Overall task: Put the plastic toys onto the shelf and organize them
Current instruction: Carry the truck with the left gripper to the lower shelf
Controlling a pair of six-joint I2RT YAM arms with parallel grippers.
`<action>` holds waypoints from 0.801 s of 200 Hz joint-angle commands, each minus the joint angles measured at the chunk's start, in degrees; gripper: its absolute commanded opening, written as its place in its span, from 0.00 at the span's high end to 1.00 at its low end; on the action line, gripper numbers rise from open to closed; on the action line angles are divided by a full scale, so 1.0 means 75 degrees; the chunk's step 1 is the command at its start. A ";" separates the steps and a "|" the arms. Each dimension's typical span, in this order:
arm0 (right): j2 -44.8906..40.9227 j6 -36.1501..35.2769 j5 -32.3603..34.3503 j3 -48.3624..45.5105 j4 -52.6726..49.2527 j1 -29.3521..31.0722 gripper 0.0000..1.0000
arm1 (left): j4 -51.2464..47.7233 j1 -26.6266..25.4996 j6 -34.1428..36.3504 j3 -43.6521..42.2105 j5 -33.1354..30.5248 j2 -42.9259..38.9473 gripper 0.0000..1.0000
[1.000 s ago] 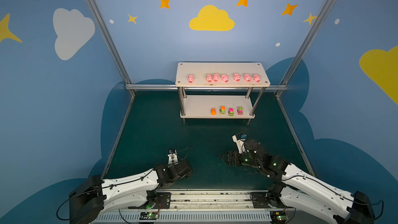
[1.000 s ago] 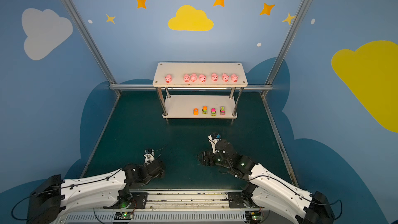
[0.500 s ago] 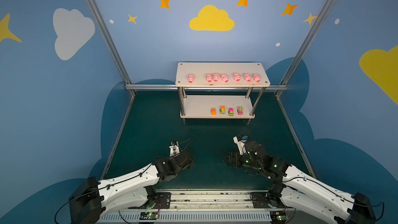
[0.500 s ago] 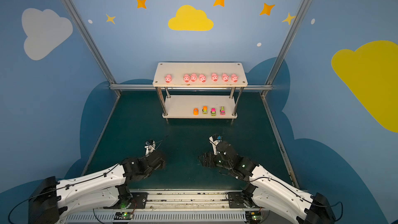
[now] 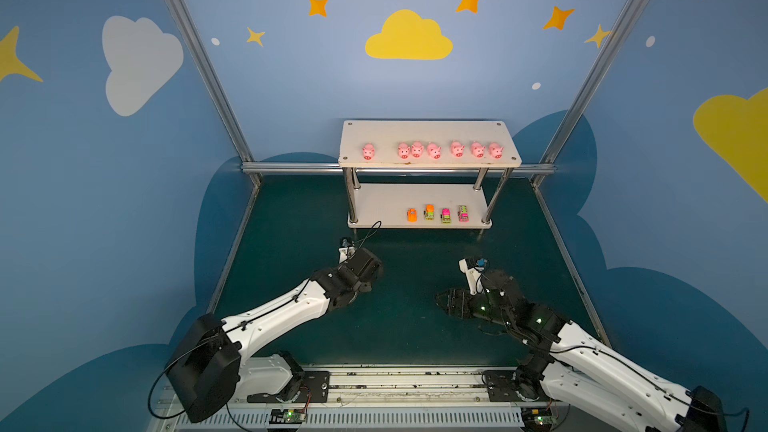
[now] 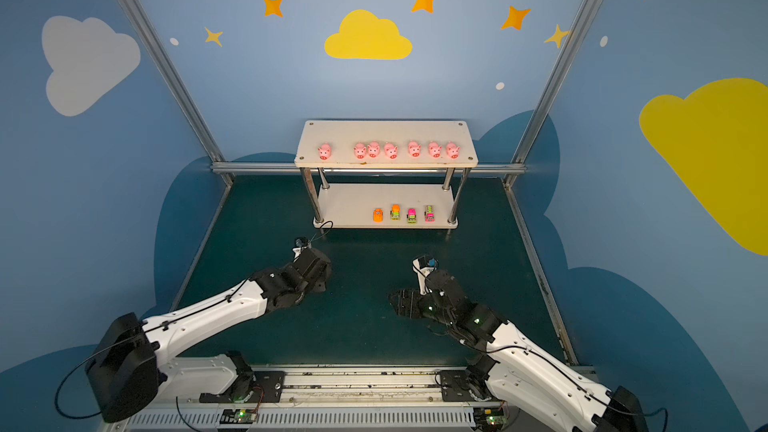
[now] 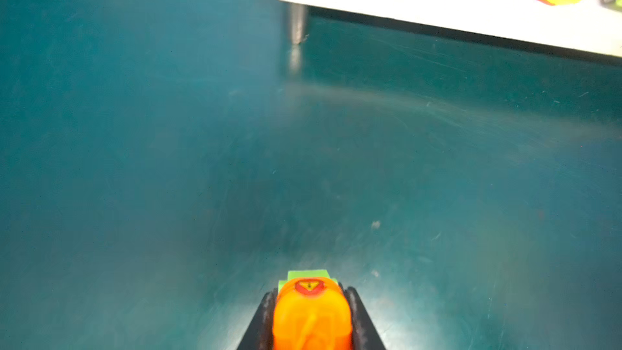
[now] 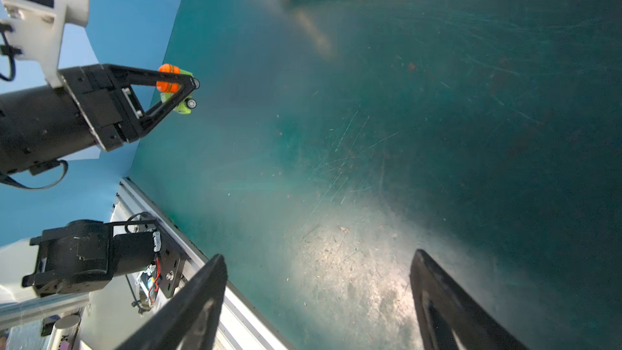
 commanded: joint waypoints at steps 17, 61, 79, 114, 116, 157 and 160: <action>0.0020 -0.0205 -0.0233 -0.0052 -0.0067 -0.0314 0.16 | 0.0139 0.0327 0.0765 0.1012 0.0260 0.0896 0.73; -0.0075 -0.0324 -0.0395 -0.0074 -0.0159 -0.0626 0.16 | 0.0419 0.0751 0.1207 0.2155 0.0551 0.1944 0.74; -0.0164 -0.0337 -0.0414 -0.0093 -0.0236 -0.0731 0.16 | 0.0423 0.0893 0.1455 0.2761 0.0633 0.2449 0.75; -0.0421 -0.0336 -0.0436 -0.0167 -0.0401 -0.0906 0.16 | 0.0405 0.1189 0.1759 0.3740 0.0759 0.3345 0.75; -0.0438 -0.0337 -0.0436 -0.0180 -0.0409 -0.0915 0.16 | 0.0412 0.1207 0.1775 0.3779 0.0762 0.3388 0.75; -0.0681 -0.0325 -0.0471 -0.0356 -0.0519 -0.1130 0.16 | 0.0325 0.1460 0.1997 0.4714 0.0798 0.4216 0.75; -0.0682 -0.0325 -0.0482 -0.0362 -0.0518 -0.1143 0.16 | 0.0328 0.1463 0.2014 0.4774 0.0798 0.4263 0.75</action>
